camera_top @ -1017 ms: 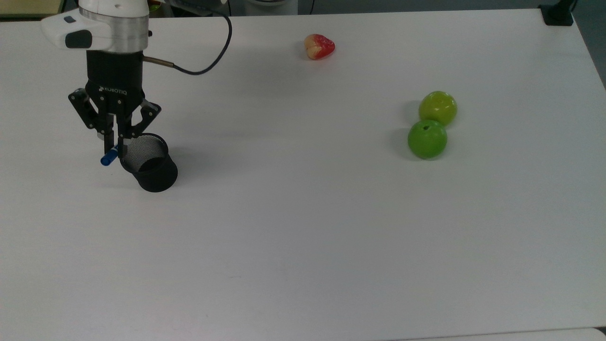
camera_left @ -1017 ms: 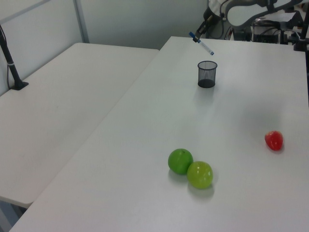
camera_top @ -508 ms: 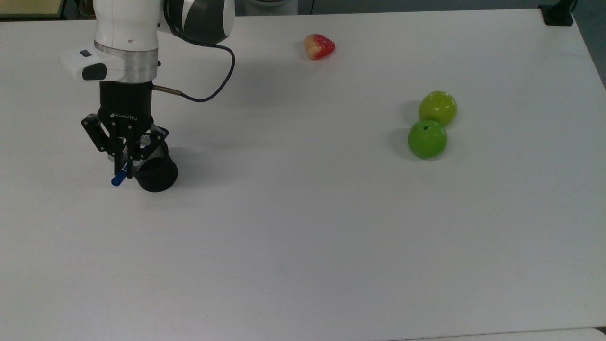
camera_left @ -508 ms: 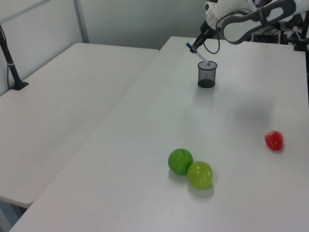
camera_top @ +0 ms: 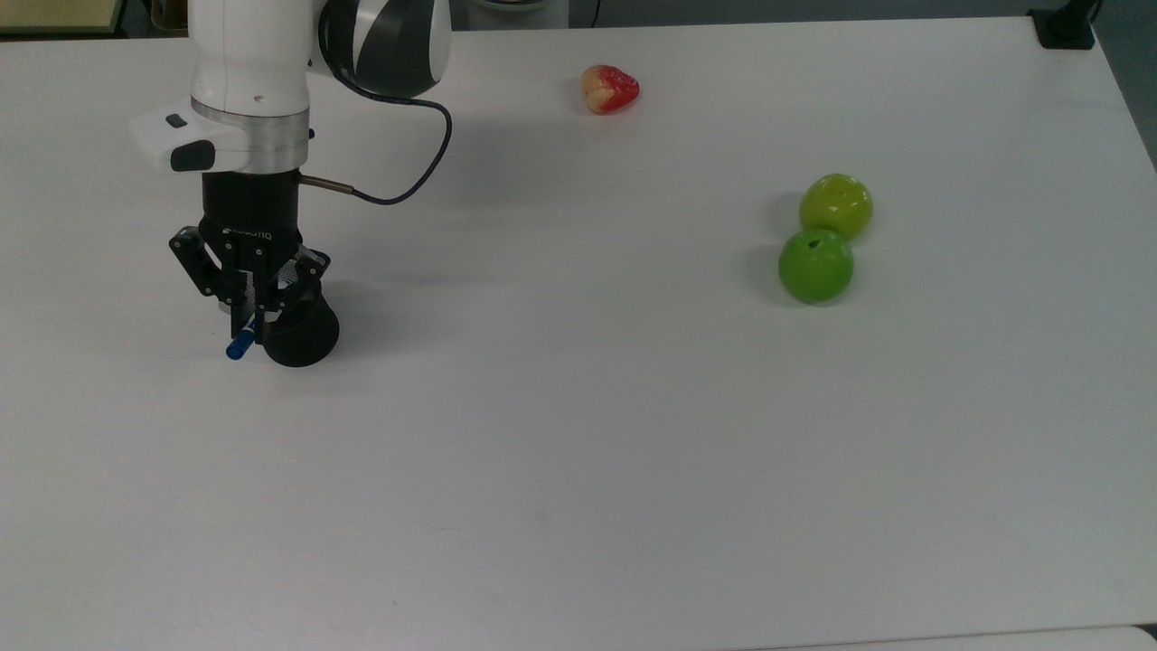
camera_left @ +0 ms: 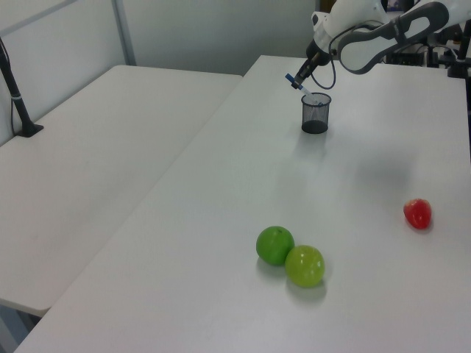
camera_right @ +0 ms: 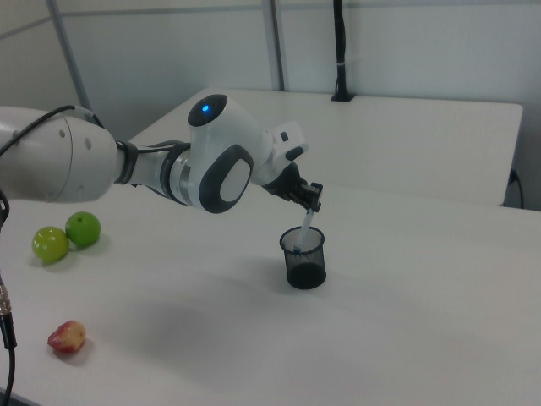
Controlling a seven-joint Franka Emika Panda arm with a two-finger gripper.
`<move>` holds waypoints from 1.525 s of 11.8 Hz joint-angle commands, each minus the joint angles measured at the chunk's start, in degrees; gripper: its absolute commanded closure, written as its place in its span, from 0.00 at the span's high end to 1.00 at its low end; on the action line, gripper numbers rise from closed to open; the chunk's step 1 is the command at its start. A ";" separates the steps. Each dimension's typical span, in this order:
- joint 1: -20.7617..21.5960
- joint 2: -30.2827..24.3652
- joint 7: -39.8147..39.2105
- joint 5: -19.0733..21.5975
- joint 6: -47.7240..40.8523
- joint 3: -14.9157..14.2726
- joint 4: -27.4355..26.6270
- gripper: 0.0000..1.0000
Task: Place marker
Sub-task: 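Lower the marker upright into the mesh cup, then open the gripper to release the marker in the cup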
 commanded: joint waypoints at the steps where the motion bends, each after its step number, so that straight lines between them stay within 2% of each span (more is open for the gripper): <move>1: 0.59 -0.96 -0.24 0.35 1.55 -0.43 -2.20 0.18; 4: 0.59 -0.96 -0.24 0.35 1.55 -0.43 -2.20 0.22; 7: 0.68 -0.96 -0.24 0.44 1.55 -0.43 -2.20 0.30; 8: 0.68 -1.04 -0.15 0.44 1.46 -0.43 -2.20 0.48; 10: 0.77 -1.04 -0.15 0.53 1.46 -0.35 -2.20 0.76; 11: 0.85 -1.04 0.89 0.53 1.46 -0.43 -2.20 1.00; 13: 1.03 -1.04 3.35 0.44 1.46 -0.43 -1.94 1.00; 18: 1.20 -1.57 3.54 0.44 1.28 0.01 -1.50 1.00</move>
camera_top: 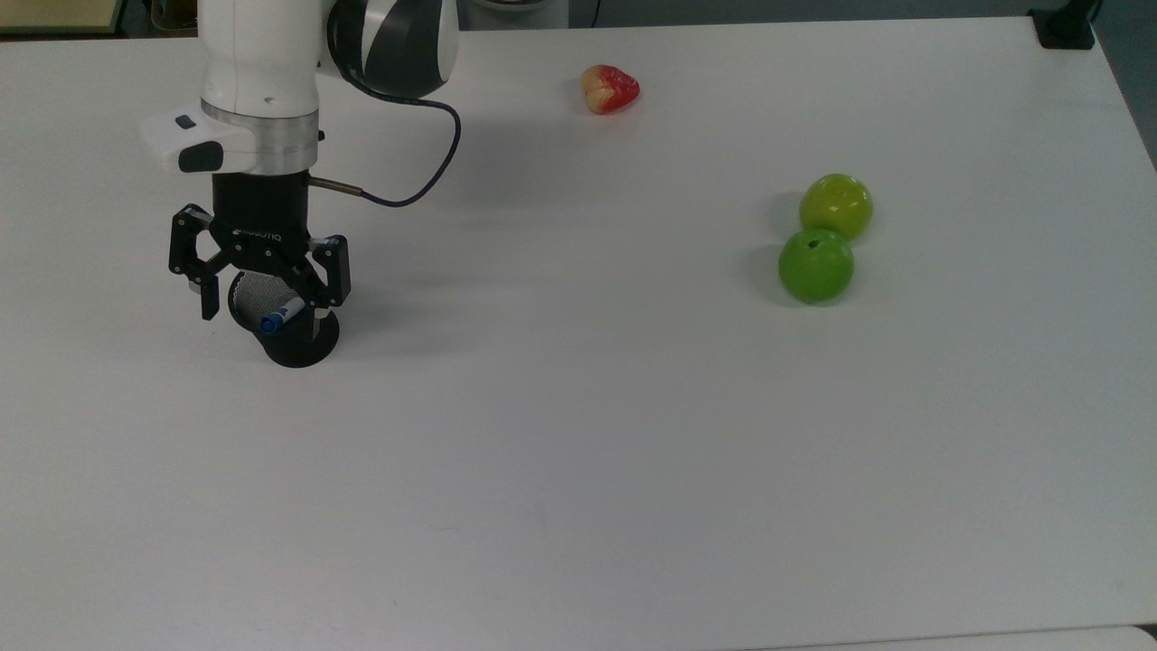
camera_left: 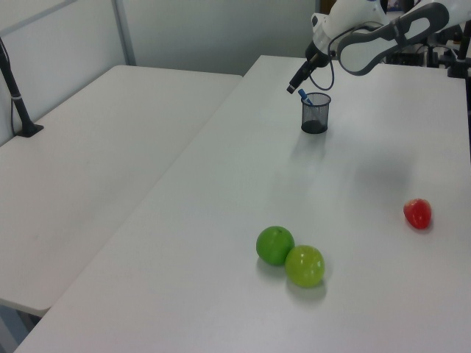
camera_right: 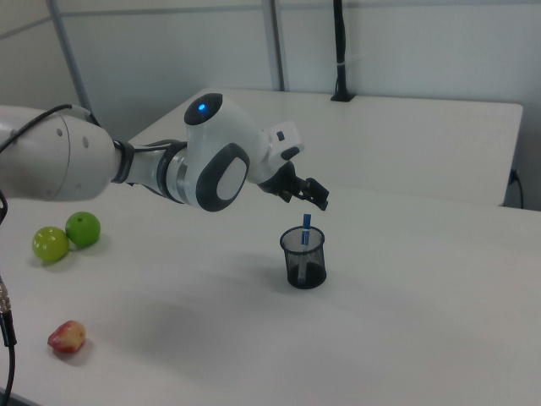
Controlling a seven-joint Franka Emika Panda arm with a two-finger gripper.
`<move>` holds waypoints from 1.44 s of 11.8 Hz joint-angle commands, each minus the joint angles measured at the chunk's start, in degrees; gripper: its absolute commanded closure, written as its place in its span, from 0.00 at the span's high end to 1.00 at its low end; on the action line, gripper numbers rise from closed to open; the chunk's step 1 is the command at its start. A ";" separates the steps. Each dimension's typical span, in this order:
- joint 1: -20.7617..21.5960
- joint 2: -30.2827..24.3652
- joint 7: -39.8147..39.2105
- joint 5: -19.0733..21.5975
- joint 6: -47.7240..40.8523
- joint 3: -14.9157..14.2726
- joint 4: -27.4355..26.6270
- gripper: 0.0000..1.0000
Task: Place marker
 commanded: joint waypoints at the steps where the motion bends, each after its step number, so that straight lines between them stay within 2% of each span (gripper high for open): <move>1: 0.67 -1.60 1.14 0.39 1.26 -0.02 -1.16 1.00; 2: 0.75 -1.86 1.22 0.39 0.65 0.15 -0.20 1.00; 4: 2.07 -2.91 4.02 0.39 -5.91 0.42 2.34 1.00; 7: 4.96 -5.54 4.56 0.30 -24.00 0.42 8.40 1.00; 12: 12.17 -14.77 4.21 0.12 -44.15 0.42 8.68 1.00; 17: 15.34 -22.94 3.77 0.48 -62.43 0.51 8.60 1.00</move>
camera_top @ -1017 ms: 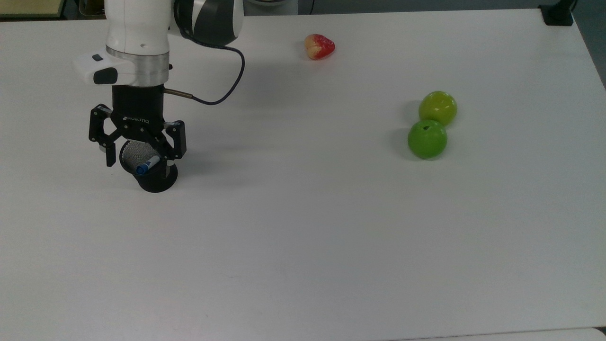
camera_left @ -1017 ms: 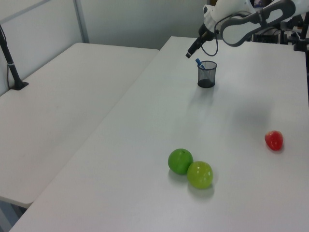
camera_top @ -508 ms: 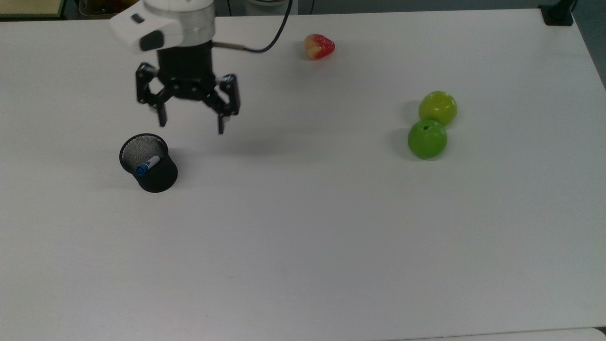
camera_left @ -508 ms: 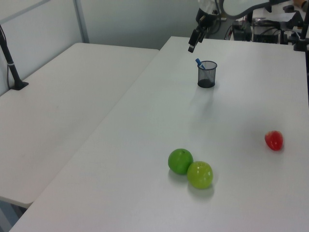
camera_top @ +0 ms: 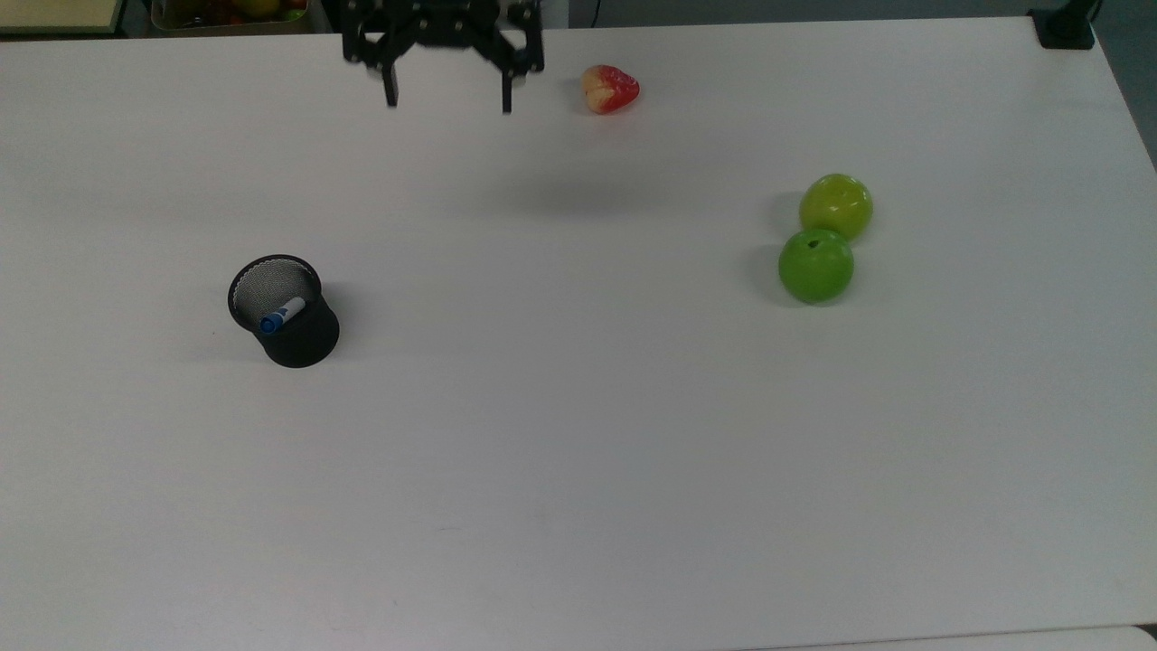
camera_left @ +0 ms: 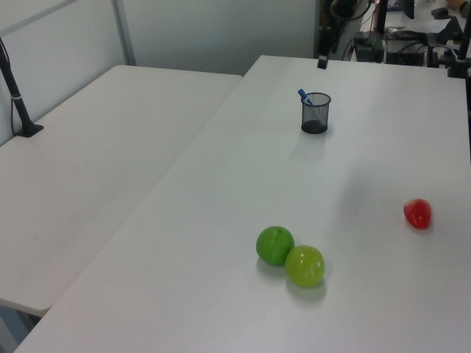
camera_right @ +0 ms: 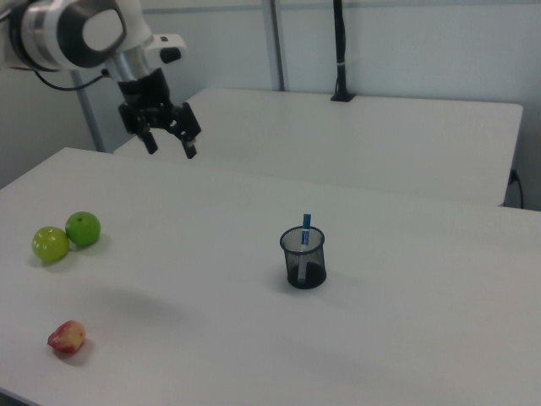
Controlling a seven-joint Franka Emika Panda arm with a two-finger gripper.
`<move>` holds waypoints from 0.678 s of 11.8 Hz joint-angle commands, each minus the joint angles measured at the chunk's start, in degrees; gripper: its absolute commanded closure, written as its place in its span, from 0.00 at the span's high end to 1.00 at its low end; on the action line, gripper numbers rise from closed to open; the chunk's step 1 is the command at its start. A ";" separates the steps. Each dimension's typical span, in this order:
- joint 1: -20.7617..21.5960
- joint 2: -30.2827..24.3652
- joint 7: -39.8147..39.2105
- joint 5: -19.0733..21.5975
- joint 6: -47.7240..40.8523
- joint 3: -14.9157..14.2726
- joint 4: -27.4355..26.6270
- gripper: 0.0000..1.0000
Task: Place marker
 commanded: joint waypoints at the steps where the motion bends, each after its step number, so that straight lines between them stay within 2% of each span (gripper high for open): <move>1: 1.43 -5.40 -0.19 0.55 -9.63 -0.37 -1.38 1.00; 3: 1.35 -7.08 -0.20 0.56 -12.72 -0.37 -1.73 1.00; 8: 1.08 -6.56 0.33 0.56 -12.90 -0.46 -1.38 1.00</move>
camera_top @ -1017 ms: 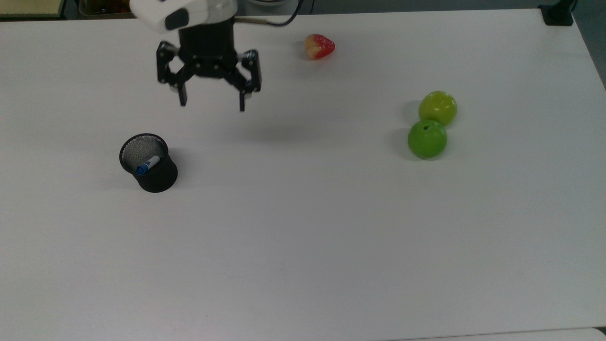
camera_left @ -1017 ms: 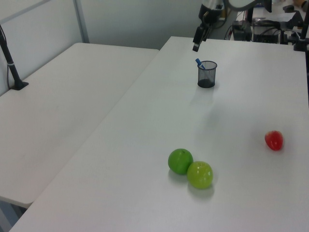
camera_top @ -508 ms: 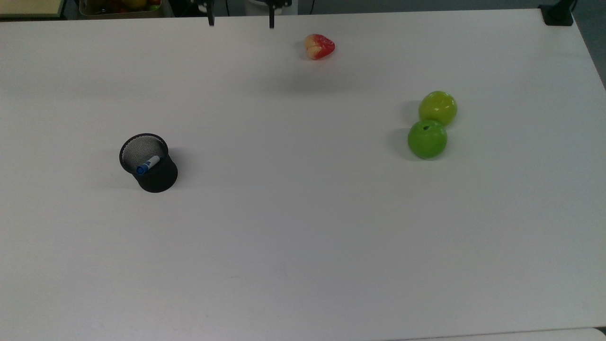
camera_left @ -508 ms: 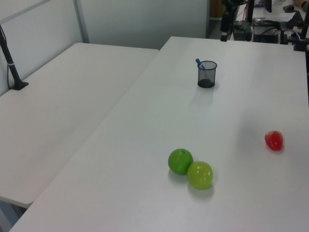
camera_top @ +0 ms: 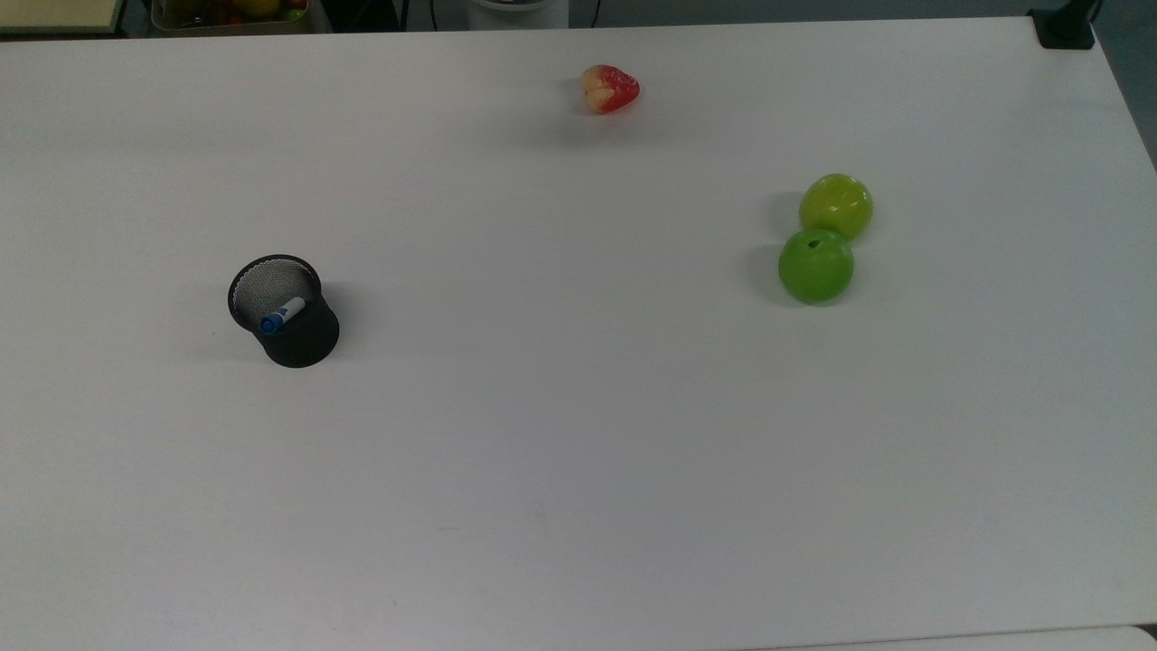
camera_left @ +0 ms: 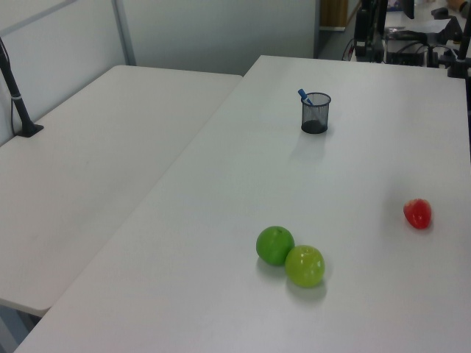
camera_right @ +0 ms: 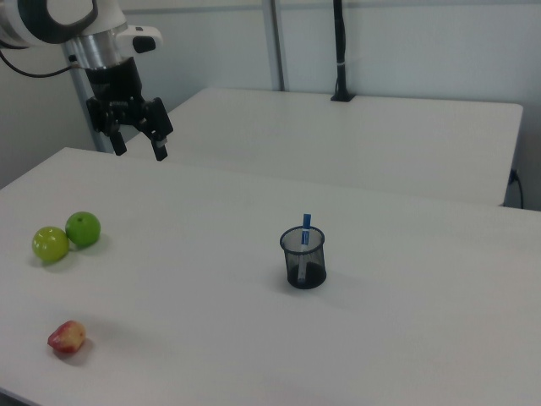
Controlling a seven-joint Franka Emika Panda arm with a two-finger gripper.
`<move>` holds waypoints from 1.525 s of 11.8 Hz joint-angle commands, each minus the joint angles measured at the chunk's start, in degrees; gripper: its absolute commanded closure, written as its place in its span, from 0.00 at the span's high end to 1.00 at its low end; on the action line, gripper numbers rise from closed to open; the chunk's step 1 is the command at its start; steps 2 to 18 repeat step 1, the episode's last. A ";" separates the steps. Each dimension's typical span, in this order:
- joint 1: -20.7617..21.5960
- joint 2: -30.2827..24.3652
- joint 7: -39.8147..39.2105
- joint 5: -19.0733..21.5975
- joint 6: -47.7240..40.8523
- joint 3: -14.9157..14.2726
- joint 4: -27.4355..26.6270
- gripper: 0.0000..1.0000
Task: Place marker
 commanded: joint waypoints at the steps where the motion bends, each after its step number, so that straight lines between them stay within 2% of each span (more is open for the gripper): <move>1: 0.31 -0.64 0.34 0.56 -0.29 -0.40 -0.93 1.00; 18: 0.31 -0.64 0.34 0.56 -0.29 -0.40 -0.93 1.00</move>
